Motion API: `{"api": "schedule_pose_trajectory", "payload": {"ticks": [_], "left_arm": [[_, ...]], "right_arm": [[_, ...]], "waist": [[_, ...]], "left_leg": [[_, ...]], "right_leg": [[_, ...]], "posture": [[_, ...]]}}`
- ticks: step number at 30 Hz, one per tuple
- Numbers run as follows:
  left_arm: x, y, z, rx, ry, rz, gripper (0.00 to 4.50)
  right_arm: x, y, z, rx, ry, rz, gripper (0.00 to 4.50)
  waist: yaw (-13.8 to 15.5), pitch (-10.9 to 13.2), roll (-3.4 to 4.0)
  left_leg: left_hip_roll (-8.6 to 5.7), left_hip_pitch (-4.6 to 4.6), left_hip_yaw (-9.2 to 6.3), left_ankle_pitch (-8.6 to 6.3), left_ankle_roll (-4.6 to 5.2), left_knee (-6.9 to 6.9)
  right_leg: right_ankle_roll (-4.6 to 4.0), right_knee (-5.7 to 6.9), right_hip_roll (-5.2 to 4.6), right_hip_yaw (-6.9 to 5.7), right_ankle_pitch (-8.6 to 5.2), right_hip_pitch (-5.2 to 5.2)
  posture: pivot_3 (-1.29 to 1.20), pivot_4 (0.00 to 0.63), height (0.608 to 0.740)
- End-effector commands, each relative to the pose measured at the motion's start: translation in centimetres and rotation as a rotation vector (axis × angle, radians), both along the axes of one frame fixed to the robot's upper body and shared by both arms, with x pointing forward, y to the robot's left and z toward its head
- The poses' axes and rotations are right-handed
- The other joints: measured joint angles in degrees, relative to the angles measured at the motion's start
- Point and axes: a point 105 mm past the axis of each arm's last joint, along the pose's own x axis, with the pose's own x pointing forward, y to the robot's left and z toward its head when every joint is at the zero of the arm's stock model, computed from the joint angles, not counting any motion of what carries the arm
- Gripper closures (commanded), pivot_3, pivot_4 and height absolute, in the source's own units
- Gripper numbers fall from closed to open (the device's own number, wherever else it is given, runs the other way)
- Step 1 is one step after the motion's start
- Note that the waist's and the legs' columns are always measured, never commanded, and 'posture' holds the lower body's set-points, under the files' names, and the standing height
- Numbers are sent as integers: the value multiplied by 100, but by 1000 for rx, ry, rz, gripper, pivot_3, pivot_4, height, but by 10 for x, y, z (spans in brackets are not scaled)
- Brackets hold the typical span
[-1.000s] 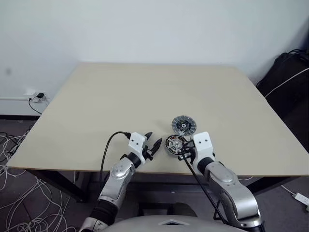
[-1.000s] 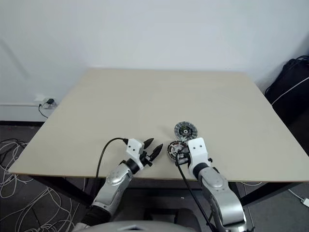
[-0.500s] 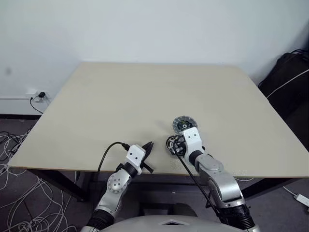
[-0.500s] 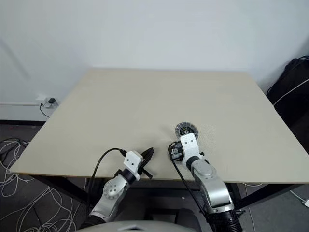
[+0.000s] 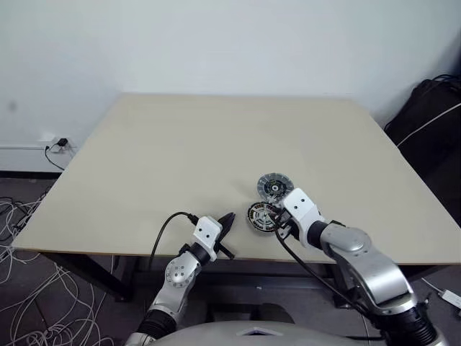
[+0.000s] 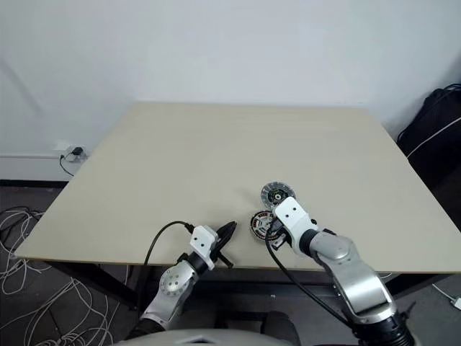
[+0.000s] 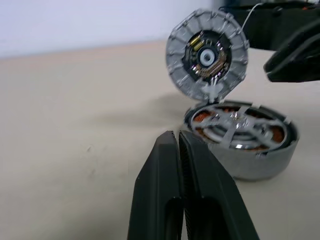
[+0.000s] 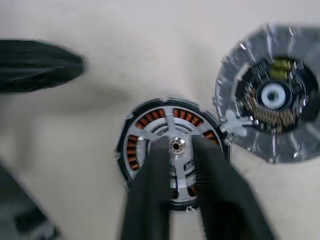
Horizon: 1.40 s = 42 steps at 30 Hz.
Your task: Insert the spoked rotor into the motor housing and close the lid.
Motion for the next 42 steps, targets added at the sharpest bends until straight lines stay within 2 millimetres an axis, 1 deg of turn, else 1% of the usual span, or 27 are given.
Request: {"api": "schedule_pose_trajectory", "payload": {"ticks": [1,3,7,13,18,24,27,31,33,39,42], "left_arm": [[1,-7,9,-34,-33,-17,4363],[0,-8,8,-38,-30,-19,4363],[-1,-9,8,-44,-27,-17,4363],[-1,-10,11,-60,-20,-26,4363],[-2,-11,15,-69,-28,-45,4363],[-2,-12,20,-89,-21,-51,4363],[-3,-13,22,-96,-19,-53,4363],[-5,-15,24,-108,-13,-53,4363],[-5,-15,24,-111,-9,-54,4363],[-6,-16,25,-118,1,-54,4363],[-6,-17,25,-119,5,-55,4363]], "right_arm": [[-6,3,3,-73,25,120,2610],[-10,2,0,-124,55,178,1940],[-15,2,-7,-191,113,279,1940],[-4,4,-13,-232,122,313,1940],[3,4,-23,-254,142,326,1940],[7,0,-35,-275,187,330,1940],[8,-2,-38,-282,197,329,2513],[9,-4,-39,-282,196,324,3831],[9,-4,-38,-282,196,323,4369],[5,-6,-38,-277,204,318,4388],[3,-10,-39,-267,229,274,4388]], "waist": [[6,0,2],[5,2,0],[5,6,-7],[11,17,-23],[11,17,-24],[9,16,-21],[5,15,-22],[5,13,-20],[7,12,-18],[15,12,-17],[34,10,-15]], "left_leg": [[0,-1,0,0,0,3],[0,-5,-1,-2,3,11],[0,-6,-2,-5,8,28],[0,-14,-3,-11,19,54],[-2,-19,0,-16,27,65],[-2,-20,-1,-17,27,64],[-2,-18,0,-17,27,65],[-2,-17,0,-17,27,65],[-2,-16,0,-17,27,65],[-2,-17,0,-17,27,67],[-2,-18,0,-17,27,66]], "right_leg": [[0,0,-1,-1,0,0],[0,1,-3,-3,0,1],[3,2,-7,-6,2,10],[16,4,-19,-24,9,15],[21,2,-21,-22,12,15],[20,3,-22,-21,12,14],[21,3,-22,-21,13,16],[22,4,-23,-23,14,17],[22,5,-23,-22,14,17],[23,5,-24,-23,15,18],[23,4,-24,-24,15,17]], "posture": [[0,0,740],[0,0,740],[0,0,740],[0,0,740],[0,0,740],[0,0,740],[0,0,740],[0,0,740],[0,0,740],[0,0,740],[0,0,740]]}}
